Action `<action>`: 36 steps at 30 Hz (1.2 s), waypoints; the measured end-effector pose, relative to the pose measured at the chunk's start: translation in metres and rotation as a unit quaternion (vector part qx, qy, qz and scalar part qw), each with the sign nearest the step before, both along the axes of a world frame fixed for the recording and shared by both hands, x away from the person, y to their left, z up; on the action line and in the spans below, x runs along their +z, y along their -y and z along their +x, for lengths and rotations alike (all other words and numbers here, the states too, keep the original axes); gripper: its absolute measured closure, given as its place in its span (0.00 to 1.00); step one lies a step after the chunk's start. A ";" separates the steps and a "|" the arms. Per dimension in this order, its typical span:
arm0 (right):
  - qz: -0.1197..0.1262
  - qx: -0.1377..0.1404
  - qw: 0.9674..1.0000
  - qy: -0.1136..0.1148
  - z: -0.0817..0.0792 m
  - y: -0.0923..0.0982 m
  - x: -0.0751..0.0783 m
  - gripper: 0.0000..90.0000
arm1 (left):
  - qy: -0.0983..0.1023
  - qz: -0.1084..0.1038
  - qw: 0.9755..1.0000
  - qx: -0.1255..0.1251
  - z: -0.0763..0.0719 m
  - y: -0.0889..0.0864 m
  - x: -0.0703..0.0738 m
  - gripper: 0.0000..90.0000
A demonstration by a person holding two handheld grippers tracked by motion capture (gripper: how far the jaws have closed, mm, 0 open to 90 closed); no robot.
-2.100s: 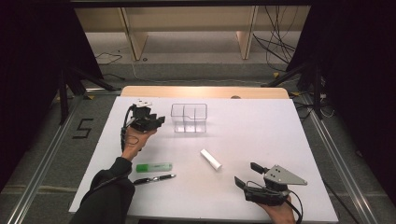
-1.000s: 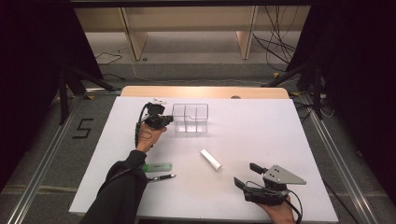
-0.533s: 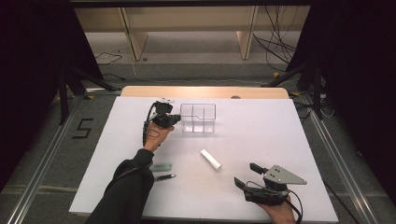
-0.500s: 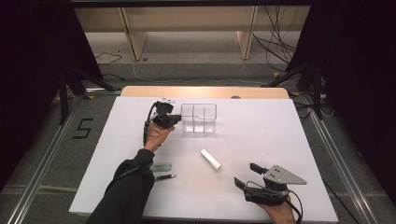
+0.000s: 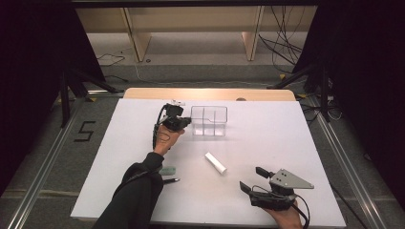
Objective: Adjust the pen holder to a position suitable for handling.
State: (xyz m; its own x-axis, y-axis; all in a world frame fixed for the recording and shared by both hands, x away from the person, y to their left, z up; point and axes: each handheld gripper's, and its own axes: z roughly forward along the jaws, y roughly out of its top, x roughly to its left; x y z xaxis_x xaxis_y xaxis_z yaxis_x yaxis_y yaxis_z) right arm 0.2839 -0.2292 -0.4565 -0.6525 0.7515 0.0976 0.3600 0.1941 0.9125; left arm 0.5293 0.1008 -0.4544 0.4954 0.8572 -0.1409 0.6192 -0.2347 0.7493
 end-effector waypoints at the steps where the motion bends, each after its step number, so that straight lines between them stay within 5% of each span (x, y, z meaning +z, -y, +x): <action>1: 0.000 0.000 1.000 0.000 0.000 0.000 0.000 0.25 | 0.000 0.000 1.000 0.000 0.000 0.000 0.000 0.99; 9: 0.001 0.000 1.000 -0.001 0.000 0.000 0.000 0.25 | -0.012 0.028 0.999 0.015 -0.007 -0.026 0.010 0.71; 15: 0.001 0.000 1.000 -0.001 0.000 -0.001 0.000 0.25 | -0.024 0.027 0.999 -0.003 -0.021 -0.046 0.026 0.48; 18: 0.002 0.001 1.000 -0.001 0.000 -0.002 0.000 0.25 | -0.024 0.019 0.999 -0.022 -0.039 -0.060 0.037 0.40; 28: 0.002 0.003 1.000 -0.002 0.000 -0.003 0.000 0.25 | -0.022 0.001 0.998 -0.065 -0.081 -0.078 0.046 0.27; 36: 0.002 0.005 1.000 -0.001 -0.001 -0.004 0.000 0.25 | -0.024 0.019 0.995 -0.096 -0.099 -0.080 0.045 0.21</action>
